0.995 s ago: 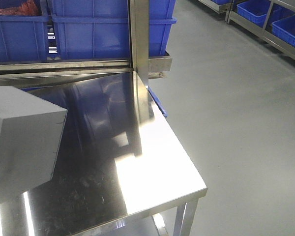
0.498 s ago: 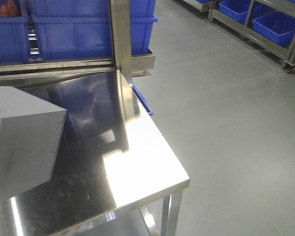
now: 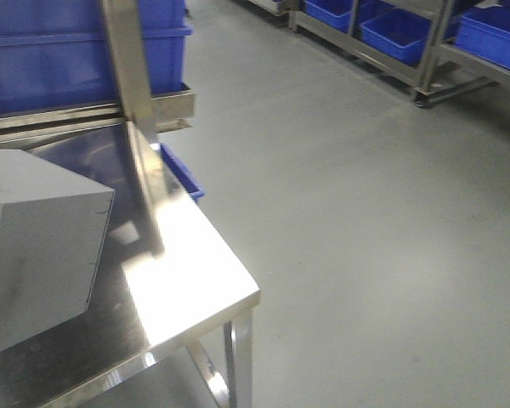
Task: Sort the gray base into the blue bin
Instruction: 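Hold the block in the left gripper while driving away from the table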
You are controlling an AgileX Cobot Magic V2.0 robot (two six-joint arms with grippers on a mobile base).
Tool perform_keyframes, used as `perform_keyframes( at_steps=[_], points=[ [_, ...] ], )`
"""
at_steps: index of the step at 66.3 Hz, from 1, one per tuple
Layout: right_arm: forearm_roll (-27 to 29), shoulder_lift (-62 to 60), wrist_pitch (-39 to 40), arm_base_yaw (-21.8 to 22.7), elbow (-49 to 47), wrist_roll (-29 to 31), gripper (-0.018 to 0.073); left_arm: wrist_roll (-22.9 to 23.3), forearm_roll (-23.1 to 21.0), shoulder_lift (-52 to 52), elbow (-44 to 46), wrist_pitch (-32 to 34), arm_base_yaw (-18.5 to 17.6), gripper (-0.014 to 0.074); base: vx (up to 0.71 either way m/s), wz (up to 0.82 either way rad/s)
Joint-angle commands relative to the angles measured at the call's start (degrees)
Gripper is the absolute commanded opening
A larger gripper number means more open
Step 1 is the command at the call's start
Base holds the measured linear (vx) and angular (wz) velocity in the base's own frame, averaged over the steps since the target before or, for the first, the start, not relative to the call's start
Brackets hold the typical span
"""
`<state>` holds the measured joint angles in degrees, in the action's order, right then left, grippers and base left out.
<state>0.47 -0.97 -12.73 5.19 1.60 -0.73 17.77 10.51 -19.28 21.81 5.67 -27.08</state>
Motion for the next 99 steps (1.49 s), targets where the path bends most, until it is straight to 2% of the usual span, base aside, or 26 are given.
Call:
perform_keyframes(
  at_steps=[1, 75, 99],
  points=[
    [-0.47, -0.10, 4.30, -0.02, 0.11, 0.73, -0.0005, 0.74, -0.56, -0.50, 1.78, 5.66, -0.10, -0.0006, -0.03, -0.41],
    [-0.47, -0.10, 4.30, -0.02, 0.11, 0.73, -0.0005, 0.74, -0.56, -0.50, 1.78, 5.52, -0.10, -0.0006, 0.00, -0.61],
    [-0.47, -0.10, 4.30, -0.02, 0.11, 0.73, -0.0005, 0.74, -0.56, -0.50, 1.78, 5.49, -0.10, -0.0006, 0.07, -0.32]
  ],
)
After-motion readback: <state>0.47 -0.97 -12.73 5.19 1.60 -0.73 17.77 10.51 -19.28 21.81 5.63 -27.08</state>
